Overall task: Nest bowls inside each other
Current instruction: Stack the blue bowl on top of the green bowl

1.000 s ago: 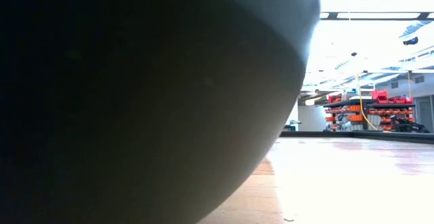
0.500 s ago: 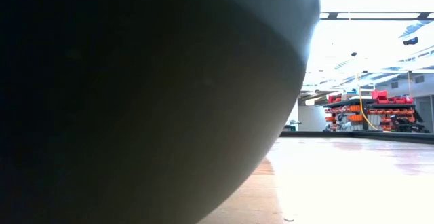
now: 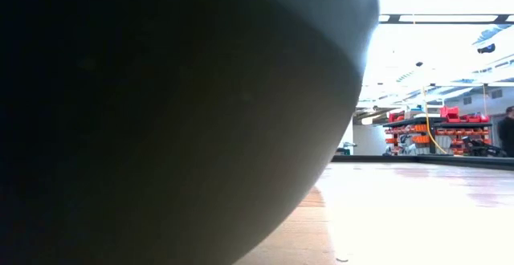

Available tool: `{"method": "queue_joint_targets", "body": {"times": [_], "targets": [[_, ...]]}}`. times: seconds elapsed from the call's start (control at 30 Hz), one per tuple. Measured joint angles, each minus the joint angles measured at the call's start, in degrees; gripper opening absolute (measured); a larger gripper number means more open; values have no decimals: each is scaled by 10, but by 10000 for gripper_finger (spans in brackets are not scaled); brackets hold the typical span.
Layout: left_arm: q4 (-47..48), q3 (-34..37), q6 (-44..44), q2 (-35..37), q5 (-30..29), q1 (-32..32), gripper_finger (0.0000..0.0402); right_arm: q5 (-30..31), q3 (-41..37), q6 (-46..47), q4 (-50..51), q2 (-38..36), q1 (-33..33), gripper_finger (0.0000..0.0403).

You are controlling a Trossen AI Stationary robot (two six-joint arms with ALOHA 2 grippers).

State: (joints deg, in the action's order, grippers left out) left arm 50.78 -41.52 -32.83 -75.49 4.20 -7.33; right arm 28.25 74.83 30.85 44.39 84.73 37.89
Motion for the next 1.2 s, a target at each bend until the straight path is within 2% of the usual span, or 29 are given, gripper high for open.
{"method": "queue_joint_targets", "body": {"times": [0.17,0.37,0.77,1.2], "targets": [[0,0,6,-1,6,0,84,0,0,0,0,0,0,92],[-3,-1,18,-1,11,0,13,0,0,-2,0,0,0,92],[1,-27,42,-1,12,0,9,2,0,-10,0,0,0,92],[36,-159,50,-1,9,6,9,2,0,-21,0,0,0,92]]}}
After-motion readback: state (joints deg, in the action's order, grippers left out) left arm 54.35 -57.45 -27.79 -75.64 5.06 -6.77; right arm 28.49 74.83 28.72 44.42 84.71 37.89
